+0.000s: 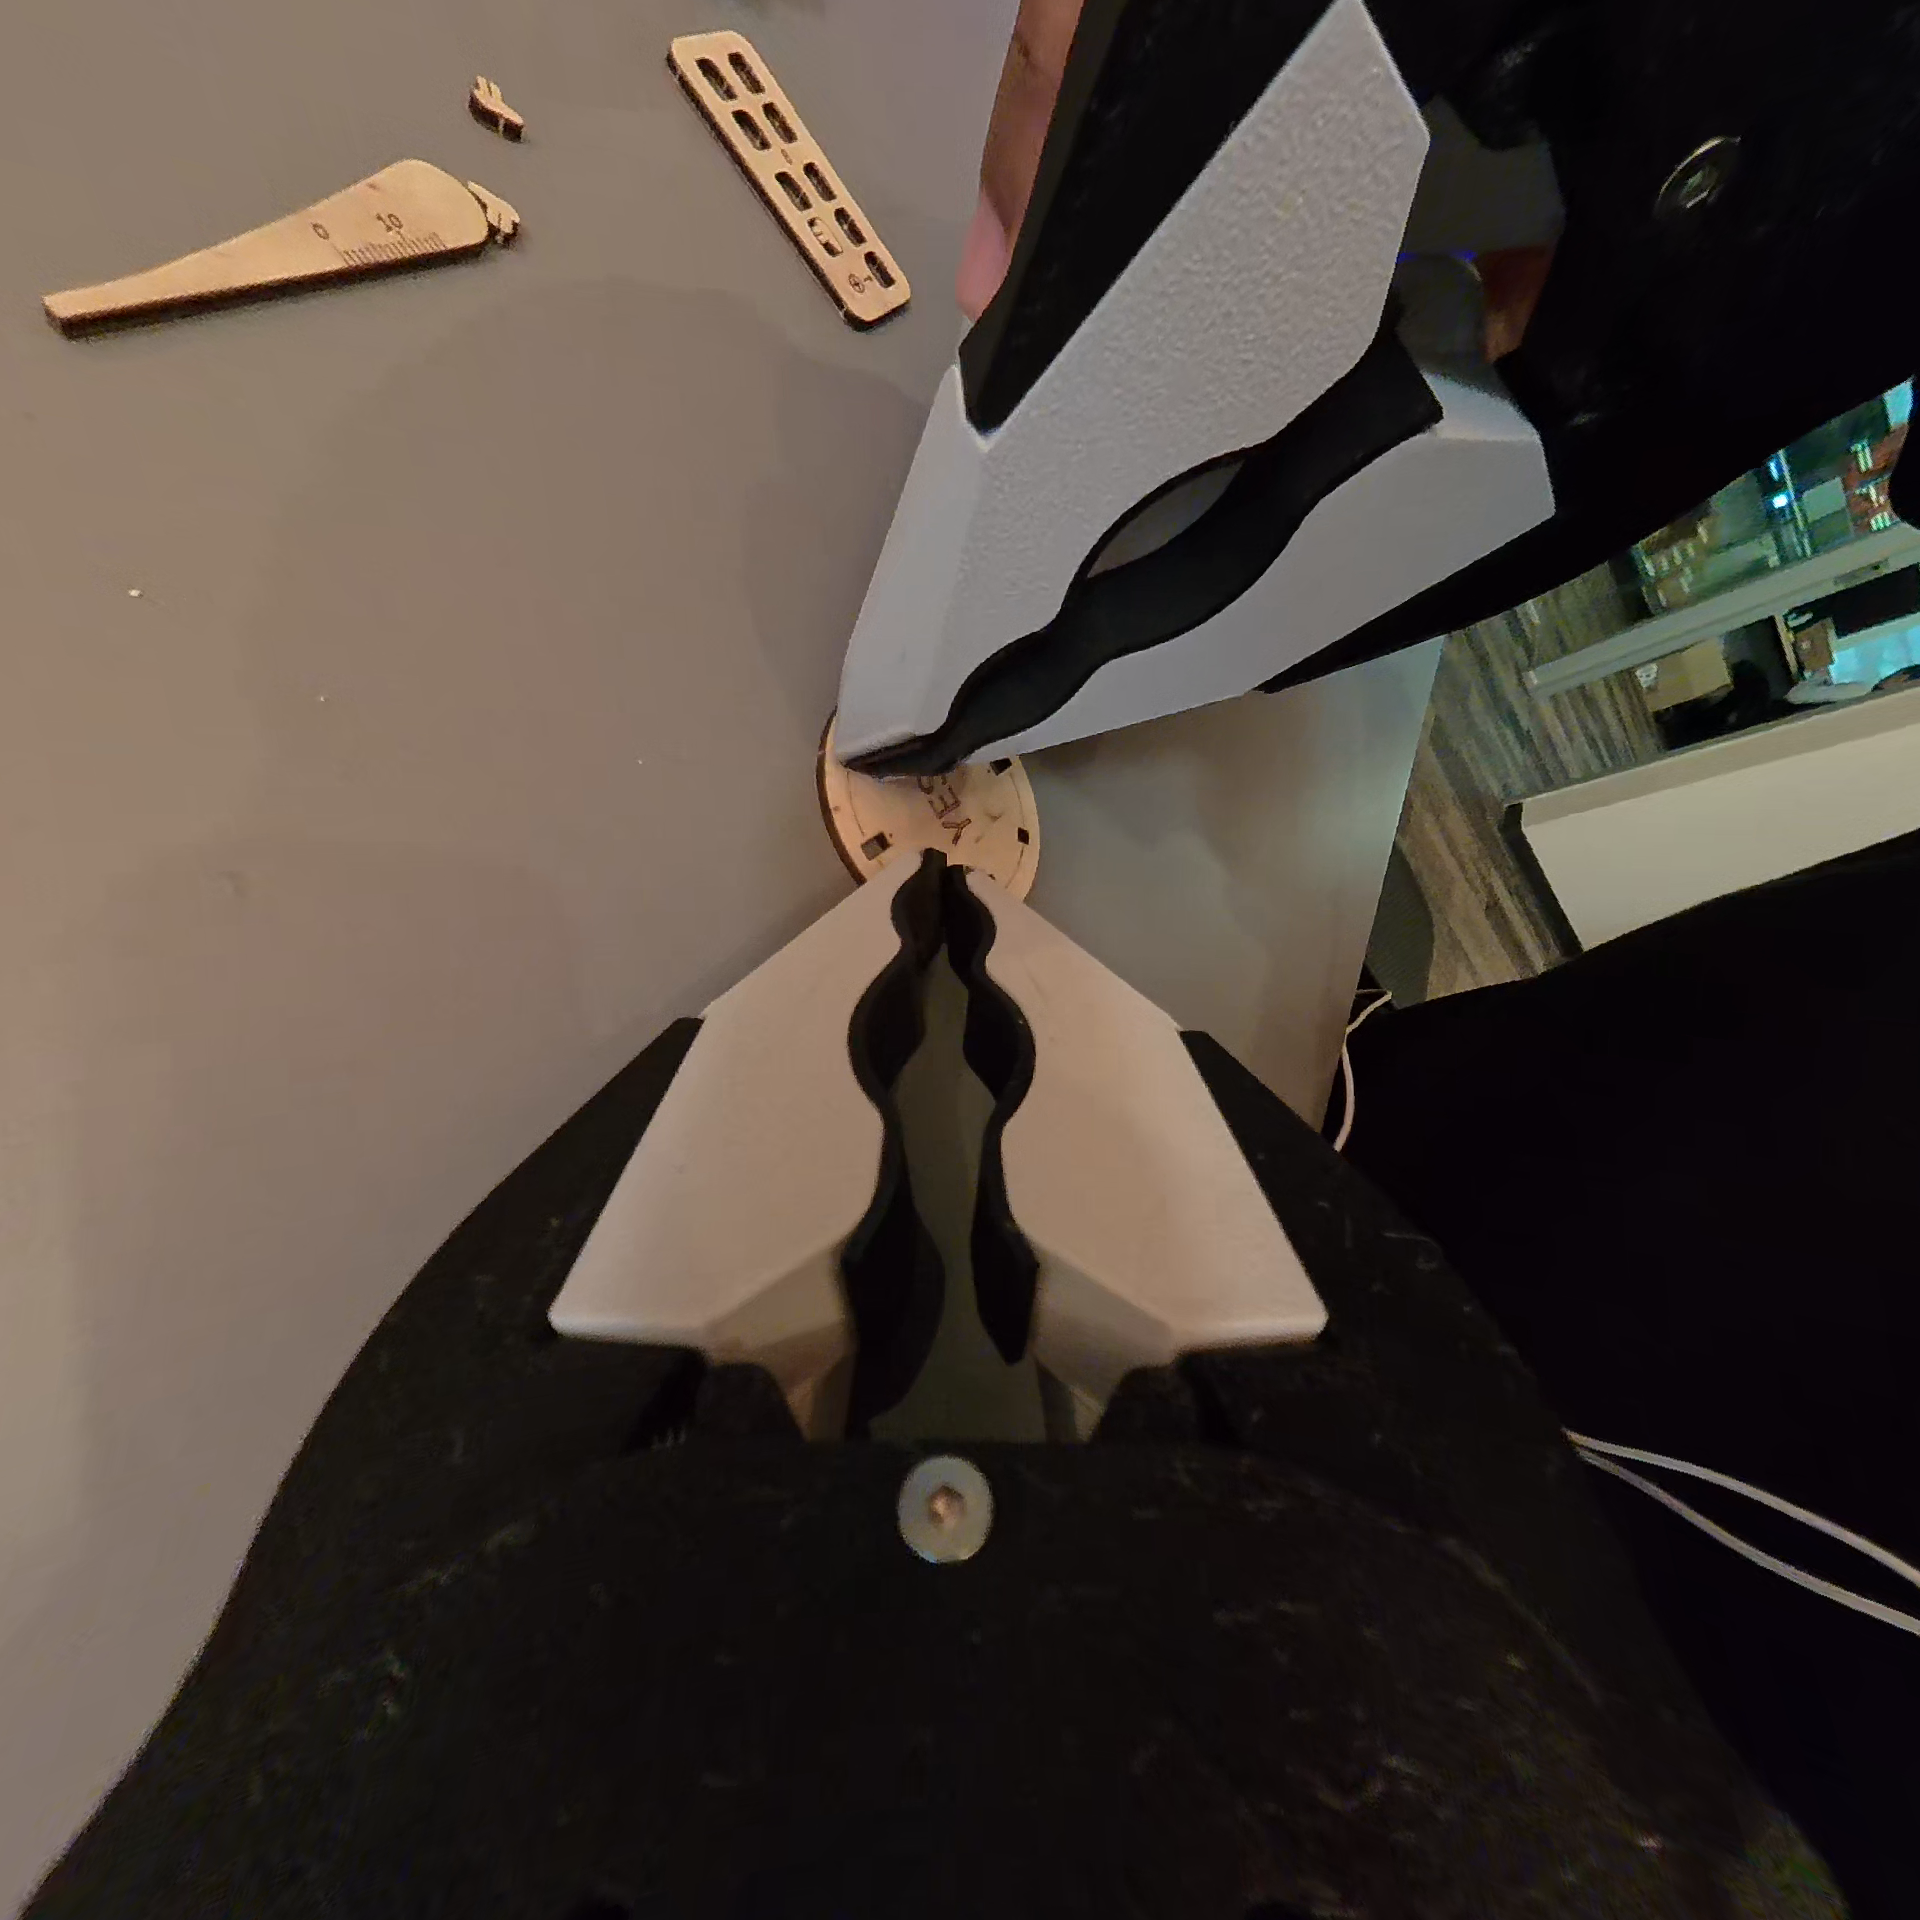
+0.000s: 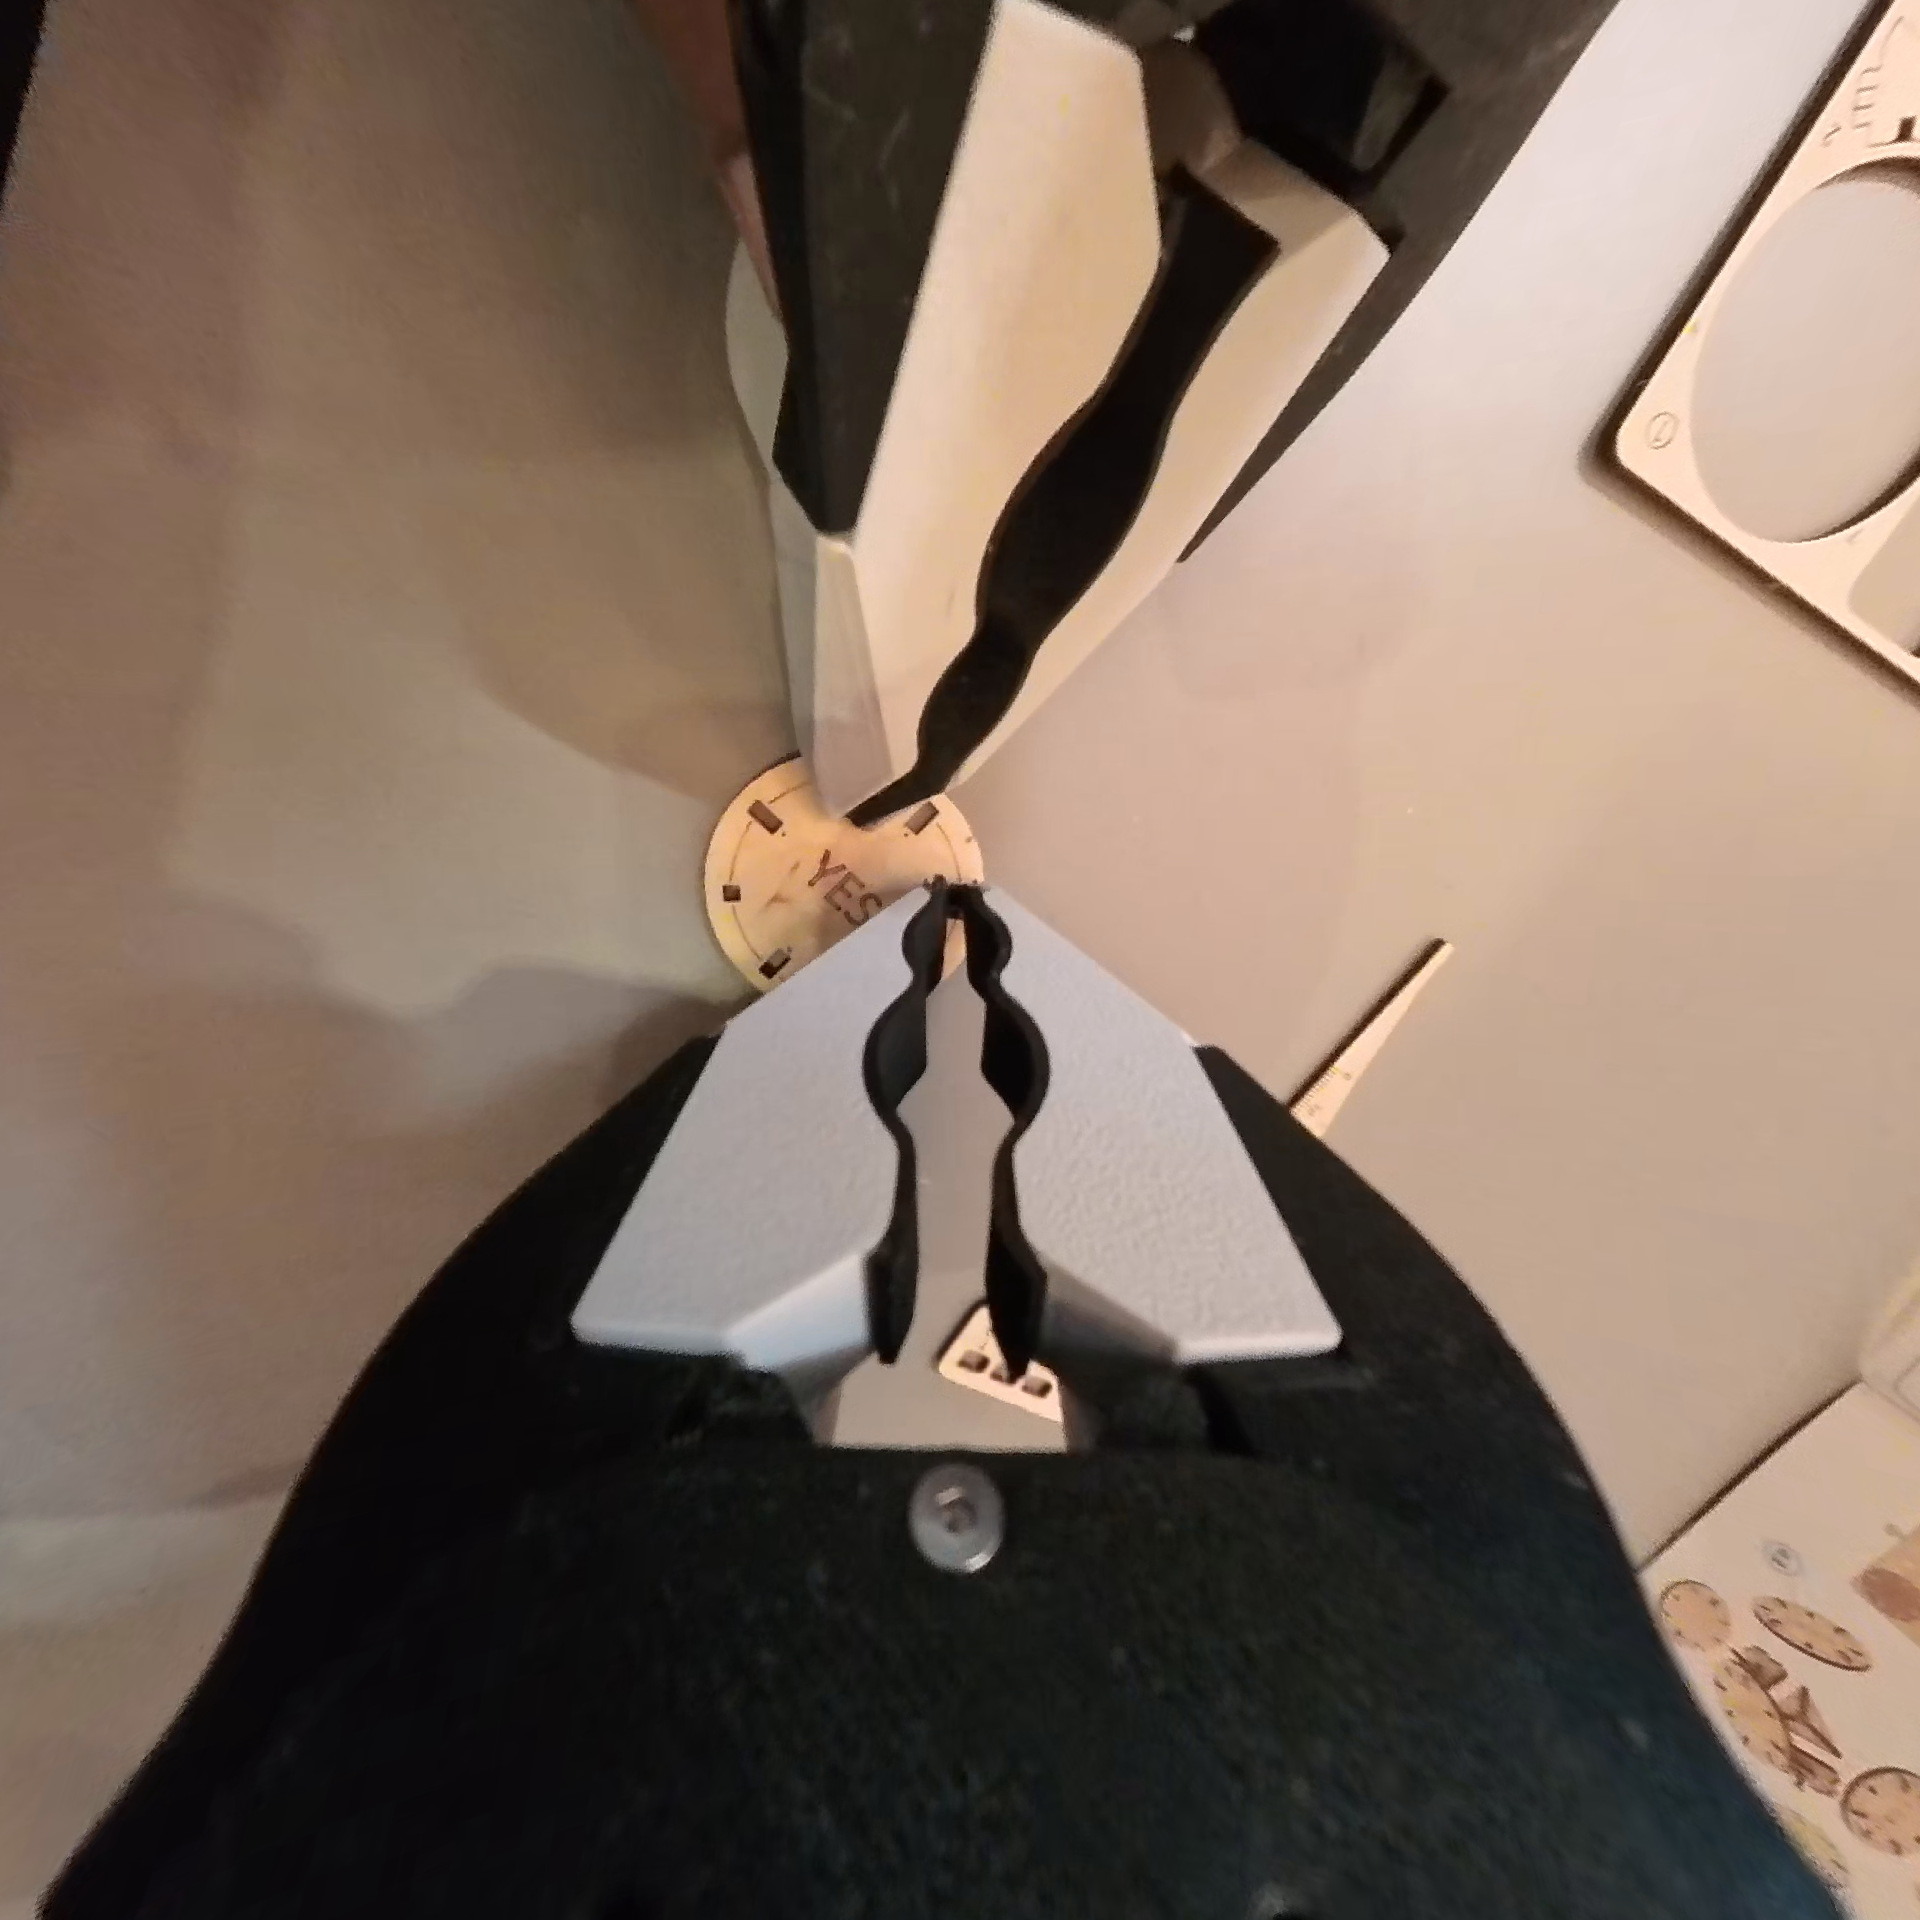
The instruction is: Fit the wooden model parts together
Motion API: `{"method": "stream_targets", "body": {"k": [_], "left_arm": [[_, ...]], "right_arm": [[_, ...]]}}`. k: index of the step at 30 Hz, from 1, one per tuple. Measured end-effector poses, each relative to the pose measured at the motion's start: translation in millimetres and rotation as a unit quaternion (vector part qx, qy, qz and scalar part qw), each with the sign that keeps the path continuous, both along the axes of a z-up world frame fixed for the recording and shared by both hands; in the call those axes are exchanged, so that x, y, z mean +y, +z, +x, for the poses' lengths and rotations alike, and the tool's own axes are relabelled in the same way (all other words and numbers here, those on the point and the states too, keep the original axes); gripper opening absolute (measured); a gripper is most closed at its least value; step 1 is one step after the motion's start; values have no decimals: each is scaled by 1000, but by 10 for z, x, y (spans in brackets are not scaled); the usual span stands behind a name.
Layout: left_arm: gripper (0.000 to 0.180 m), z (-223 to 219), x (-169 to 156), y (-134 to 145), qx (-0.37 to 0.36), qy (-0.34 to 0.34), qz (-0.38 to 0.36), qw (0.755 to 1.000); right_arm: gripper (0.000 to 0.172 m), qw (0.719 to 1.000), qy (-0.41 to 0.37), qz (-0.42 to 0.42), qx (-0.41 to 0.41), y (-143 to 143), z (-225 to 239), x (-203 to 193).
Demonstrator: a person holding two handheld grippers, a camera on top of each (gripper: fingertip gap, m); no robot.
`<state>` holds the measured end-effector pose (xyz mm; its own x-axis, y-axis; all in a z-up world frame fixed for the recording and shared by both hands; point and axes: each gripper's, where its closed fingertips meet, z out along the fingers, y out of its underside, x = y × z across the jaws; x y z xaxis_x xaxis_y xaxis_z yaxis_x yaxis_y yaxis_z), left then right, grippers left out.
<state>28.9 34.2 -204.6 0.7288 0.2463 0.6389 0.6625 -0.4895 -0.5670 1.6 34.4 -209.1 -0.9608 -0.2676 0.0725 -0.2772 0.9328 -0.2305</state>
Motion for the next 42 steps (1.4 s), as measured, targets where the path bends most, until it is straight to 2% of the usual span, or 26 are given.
{"method": "stream_targets", "body": {"k": [8, 17, 25, 38, 42], "left_arm": [[0, -3, -1, 3, -3, 0, 1, 1000], [0, -3, -2, 6, -4, 0, 2, 1000], [0, -1, 0, 5, -5, -1, 2, 1000], [0, 2, 1, 1, -5, -1, 3, 1000], [0, 2, 2, 0, -3, -1, 2, 1000]], "right_arm": [[7, 1000, -15, -6, -13, 4, -35, 10], [2, 1000, -10, 3, -12, 1, -38, 17], [0, 997, -46, -1, -54, -3, -29, 24], [0, 976, -101, 9, -192, 3, -30, 14], [0, 982, -101, 3, -162, 2, -30, 12]]}}
